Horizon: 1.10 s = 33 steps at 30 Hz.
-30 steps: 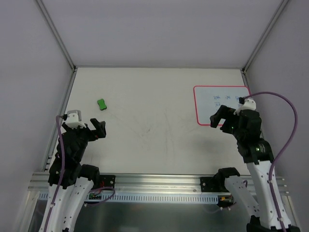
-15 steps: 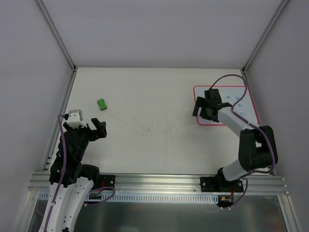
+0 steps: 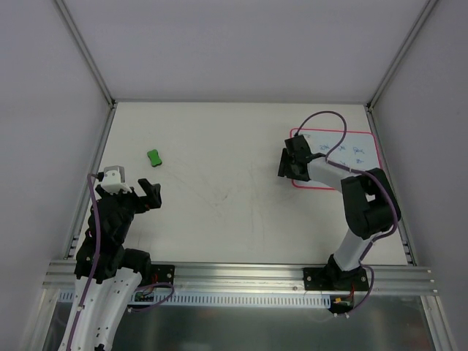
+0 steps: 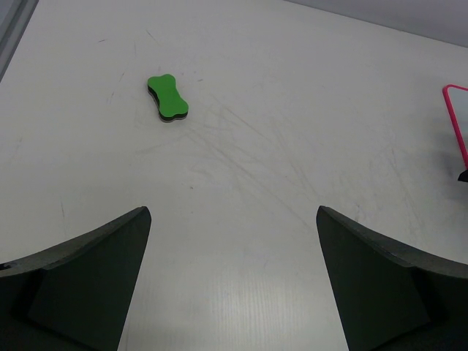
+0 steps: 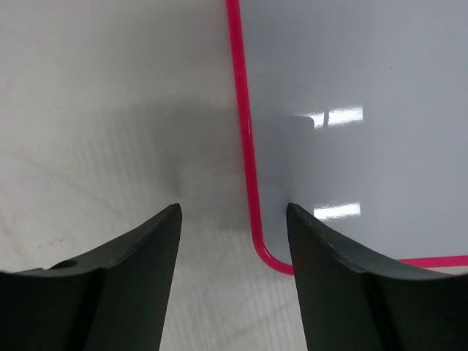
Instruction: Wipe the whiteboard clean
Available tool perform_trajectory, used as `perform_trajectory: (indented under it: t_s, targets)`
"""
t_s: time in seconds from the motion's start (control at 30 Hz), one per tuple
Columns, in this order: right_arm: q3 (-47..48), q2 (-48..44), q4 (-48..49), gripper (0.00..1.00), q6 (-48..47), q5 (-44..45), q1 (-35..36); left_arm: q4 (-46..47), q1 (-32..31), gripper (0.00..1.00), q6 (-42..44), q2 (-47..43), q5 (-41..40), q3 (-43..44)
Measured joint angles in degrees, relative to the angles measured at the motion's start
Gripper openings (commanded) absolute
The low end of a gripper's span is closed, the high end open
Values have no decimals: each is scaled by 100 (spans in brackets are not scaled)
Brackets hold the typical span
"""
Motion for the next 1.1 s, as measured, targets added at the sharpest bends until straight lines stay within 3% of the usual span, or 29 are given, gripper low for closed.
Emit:
perform_trajectory:
  t_s: [0.13,0.47,0.63,0.87,1.0,1.1]
  targets:
    - [20,76,157,52,177,63,555,7,0,99,0,0,0,0]
    - [962,927,503,50,472,-170,3064,20,0,99,-2,0,0,0]
    - [1652,1410,496,52,487,-468,3838,31,0,99,0,0,2,-4]
    - [1532,1005,-22,58,306,-214,3978,31,0,99,-2,0,2,-11]
    - [494,-444,-295,61,413,382,3556,33,0,99,-2,-2,2,-13]
    - [-448,-1762,-426,62,699,741,2778,31,0,99,-2,-7,2,-13]
